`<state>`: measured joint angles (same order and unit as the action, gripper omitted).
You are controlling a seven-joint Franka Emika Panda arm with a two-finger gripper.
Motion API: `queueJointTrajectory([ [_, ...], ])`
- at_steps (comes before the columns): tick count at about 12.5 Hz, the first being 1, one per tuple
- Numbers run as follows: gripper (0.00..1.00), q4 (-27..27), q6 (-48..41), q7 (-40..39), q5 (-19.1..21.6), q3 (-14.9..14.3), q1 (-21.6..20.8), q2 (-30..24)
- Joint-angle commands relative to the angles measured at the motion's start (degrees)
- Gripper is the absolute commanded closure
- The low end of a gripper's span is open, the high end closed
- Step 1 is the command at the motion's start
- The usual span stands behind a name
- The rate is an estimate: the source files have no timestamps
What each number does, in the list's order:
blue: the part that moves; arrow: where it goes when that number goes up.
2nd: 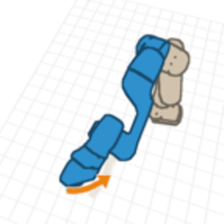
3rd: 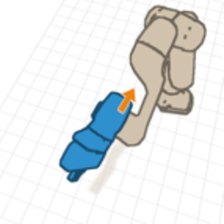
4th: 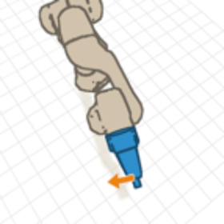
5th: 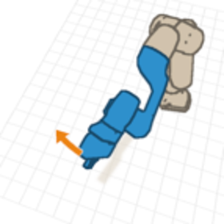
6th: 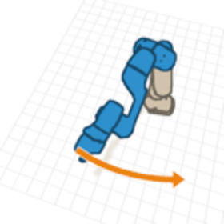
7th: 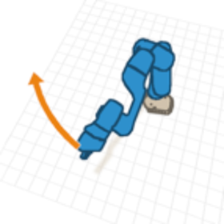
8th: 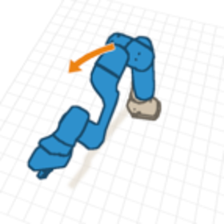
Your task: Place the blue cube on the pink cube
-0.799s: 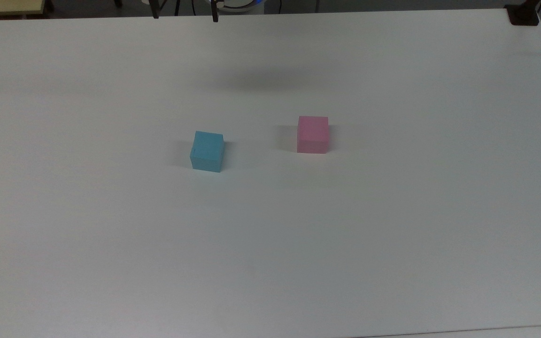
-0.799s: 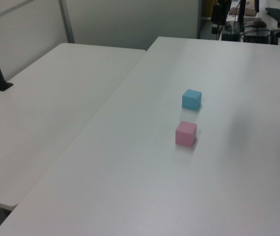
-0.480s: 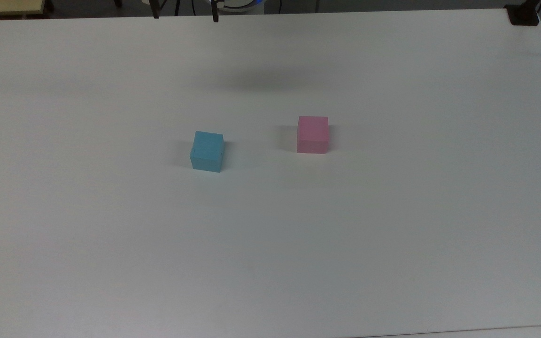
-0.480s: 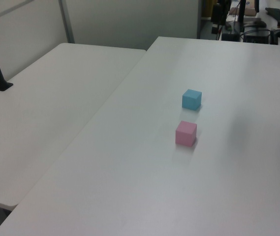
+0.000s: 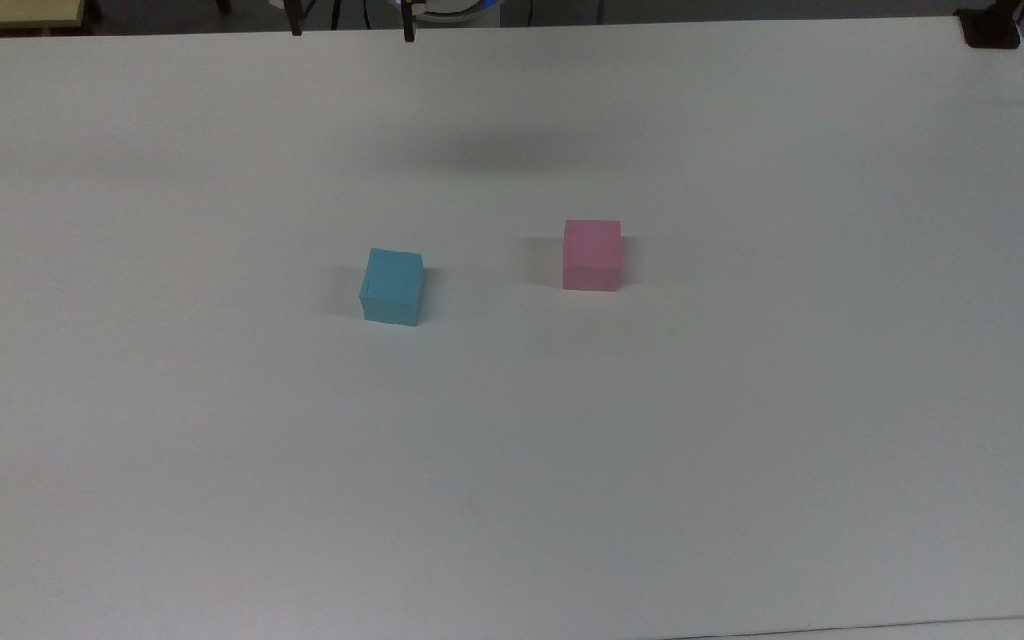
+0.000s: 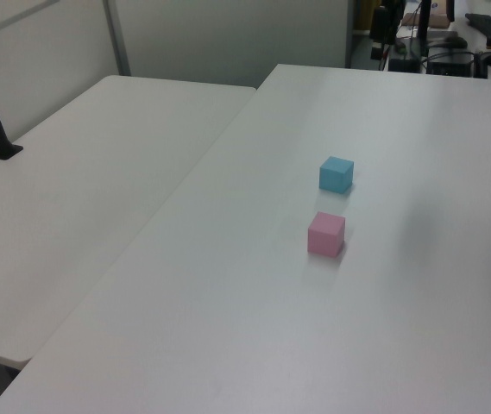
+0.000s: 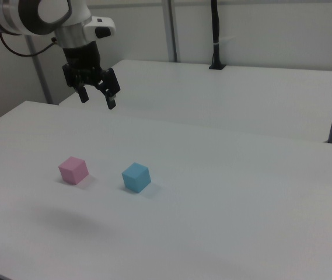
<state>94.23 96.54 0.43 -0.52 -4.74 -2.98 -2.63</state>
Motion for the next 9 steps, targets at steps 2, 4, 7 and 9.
queueJointTrajectory([
  [2,0.0,1.3,0.7,0.8,0.8,-0.7,-0.9,-1.1],
  [4,0.0,1.3,0.7,-0.2,0.8,-0.7,-0.6,-0.9],
  [7,0.0,1.5,0.4,-11.7,0.8,-0.8,1.2,1.3],
  [9,0.0,2.8,1.2,-12.3,0.9,-0.8,1.6,4.4],
])
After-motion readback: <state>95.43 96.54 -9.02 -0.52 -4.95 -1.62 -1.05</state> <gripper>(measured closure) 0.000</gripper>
